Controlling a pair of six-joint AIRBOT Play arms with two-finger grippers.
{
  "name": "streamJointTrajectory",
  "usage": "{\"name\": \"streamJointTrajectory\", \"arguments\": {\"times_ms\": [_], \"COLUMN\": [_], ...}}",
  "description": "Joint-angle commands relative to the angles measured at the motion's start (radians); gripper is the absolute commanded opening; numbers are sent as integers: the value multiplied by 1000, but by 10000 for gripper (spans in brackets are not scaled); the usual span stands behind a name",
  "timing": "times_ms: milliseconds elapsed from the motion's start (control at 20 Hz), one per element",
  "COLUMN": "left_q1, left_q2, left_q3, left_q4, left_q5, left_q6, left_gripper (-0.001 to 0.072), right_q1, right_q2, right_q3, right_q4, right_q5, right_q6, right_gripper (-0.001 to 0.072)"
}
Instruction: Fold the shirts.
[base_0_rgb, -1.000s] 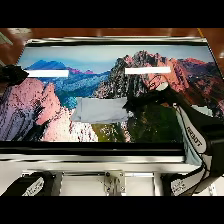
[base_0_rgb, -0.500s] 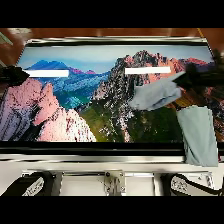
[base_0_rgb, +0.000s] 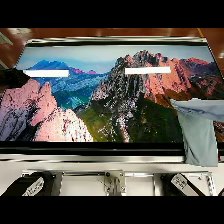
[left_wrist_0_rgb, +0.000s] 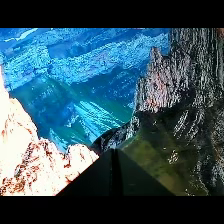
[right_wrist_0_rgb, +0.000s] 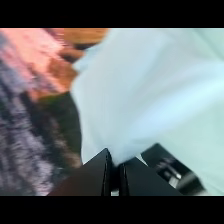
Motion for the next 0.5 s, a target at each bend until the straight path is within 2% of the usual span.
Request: {"name": "streamJointTrajectory", "arguments": {"times_ms": [0,200,450], "left_q1": [0,0,-2], "left_q2": [0,0,0], "left_q3": [0,0,0], "left_q4": [0,0,-1], "left_q5": [-21,-42,-41], "left_q6": [3,3,2], "left_gripper": [38,38,38], "right_q1": [-45,-45,-45], "right_q2": [21,105,229], "right_q3": [-16,-200,-595], "right_q4": [-241,-424,-430], "right_q5": [112,121,-14], "right_q6": [49,42,184], "right_gripper": [60,60,61]}}
